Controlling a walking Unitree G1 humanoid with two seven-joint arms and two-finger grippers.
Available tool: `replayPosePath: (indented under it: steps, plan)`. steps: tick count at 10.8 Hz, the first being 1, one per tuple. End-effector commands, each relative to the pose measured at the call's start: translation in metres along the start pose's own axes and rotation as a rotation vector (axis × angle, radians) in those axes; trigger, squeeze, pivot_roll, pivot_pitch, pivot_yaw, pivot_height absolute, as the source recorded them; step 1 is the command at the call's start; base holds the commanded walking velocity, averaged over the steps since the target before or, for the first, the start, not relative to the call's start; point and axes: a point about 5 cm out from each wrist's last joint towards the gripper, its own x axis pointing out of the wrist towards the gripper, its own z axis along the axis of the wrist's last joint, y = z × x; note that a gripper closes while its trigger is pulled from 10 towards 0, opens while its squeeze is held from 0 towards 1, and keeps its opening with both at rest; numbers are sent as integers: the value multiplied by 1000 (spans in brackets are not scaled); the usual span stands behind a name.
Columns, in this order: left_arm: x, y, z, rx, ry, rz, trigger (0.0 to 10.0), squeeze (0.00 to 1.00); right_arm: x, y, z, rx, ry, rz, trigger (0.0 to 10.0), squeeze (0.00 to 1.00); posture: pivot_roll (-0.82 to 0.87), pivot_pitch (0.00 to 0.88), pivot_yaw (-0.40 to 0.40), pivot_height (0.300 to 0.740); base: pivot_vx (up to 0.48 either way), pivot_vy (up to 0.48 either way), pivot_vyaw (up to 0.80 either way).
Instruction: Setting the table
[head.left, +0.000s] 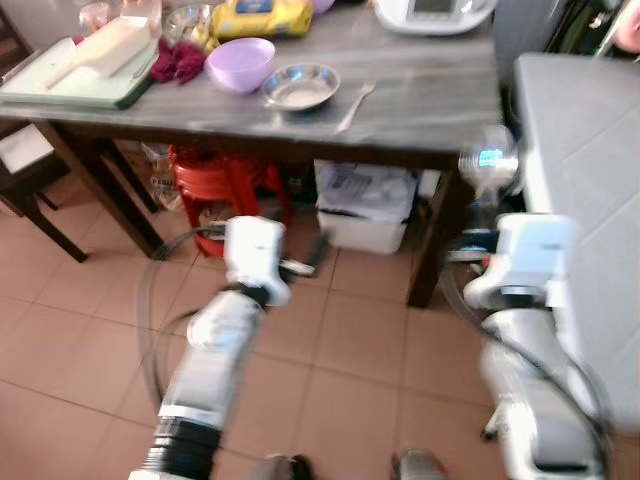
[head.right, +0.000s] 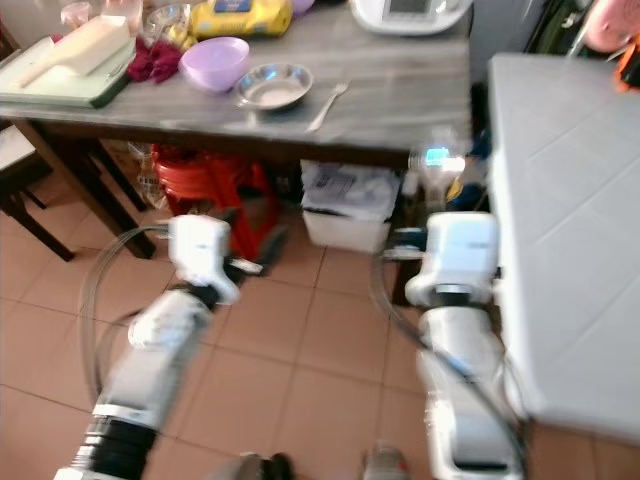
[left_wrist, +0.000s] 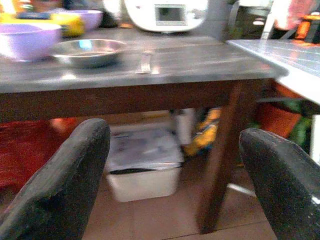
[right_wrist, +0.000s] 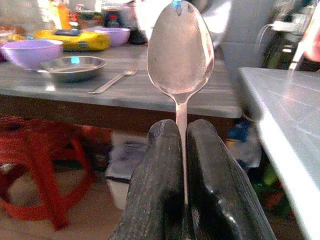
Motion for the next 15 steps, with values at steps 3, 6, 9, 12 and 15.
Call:
replayPosePath:
  steps: [3, 6, 9, 12, 15]
  plan:
    - [-2, -4, -3, -3, 8, -3, 10000, 0, -1, -4, 4, -4, -18, -9, 10000, 0, -180, 208, 104, 740, 0, 446, 0]
    - [-2, -6, 2, -1, -29, -21, 10000, 0, -1, -4, 4, -4, -15, -11, 10000, 0, -180, 206, 104, 740, 0, 0, 0]
    - [-2, -6, 2, -9, -29, -36, 10000, 0, -1, -4, 3, 0, -13, -10, 10000, 0, -179, 206, 105, 740, 0, 0, -319]
    - [-3, -6, 4, -16, -40, -51, 10000, 0, 0, -4, 3, -2, -11, -8, 10000, 0, -177, 207, 105, 740, 0, 0, -167]
    - [-3, -8, 5, -35, -49, -93, 10000, 0, 0, -3, 3, -1, -16, -5, 10000, 0, -176, 203, 108, 740, 355, 0, -188]
